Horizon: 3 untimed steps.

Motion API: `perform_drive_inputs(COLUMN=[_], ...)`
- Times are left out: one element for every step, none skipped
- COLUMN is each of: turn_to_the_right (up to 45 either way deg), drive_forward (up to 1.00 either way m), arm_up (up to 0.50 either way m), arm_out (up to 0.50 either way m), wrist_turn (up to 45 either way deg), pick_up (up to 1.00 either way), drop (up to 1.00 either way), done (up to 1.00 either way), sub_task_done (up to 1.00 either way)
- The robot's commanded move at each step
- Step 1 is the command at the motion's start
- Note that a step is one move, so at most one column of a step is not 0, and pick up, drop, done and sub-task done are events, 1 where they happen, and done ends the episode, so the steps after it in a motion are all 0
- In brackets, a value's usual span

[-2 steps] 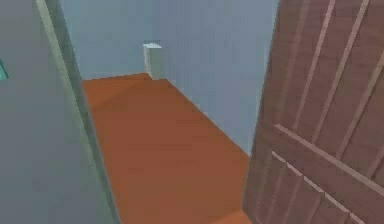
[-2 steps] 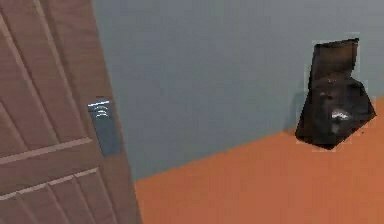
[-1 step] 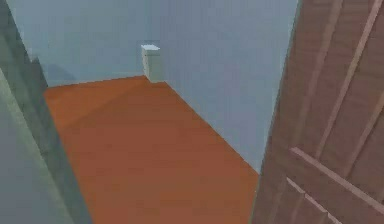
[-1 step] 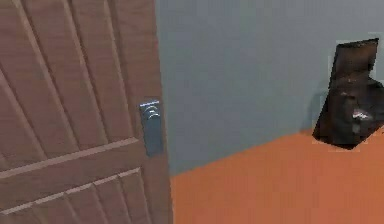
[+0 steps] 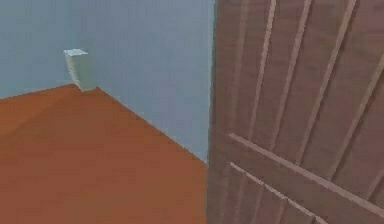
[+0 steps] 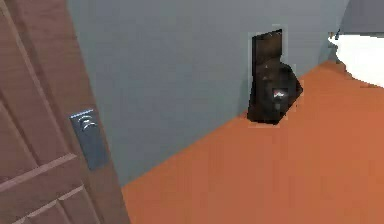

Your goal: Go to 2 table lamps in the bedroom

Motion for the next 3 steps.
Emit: perform_drive_inputs(turn_to_the_right=[0.0, -39.0, 0.0], drive_forward=[0.20, 0.00, 0.70], arm_up=[0.00, 0.00, 0.00], arm_out=[0.00, 0.00, 0.00], wrist_turn=[0.0, 0.0, 0.0], pick_up=[0.00, 0.00, 0.00], drop=[0.00, 0.00, 0.00], done=[0.00, 0.00, 0.00], sub_task_done=[0.00, 0.00, 0.00])
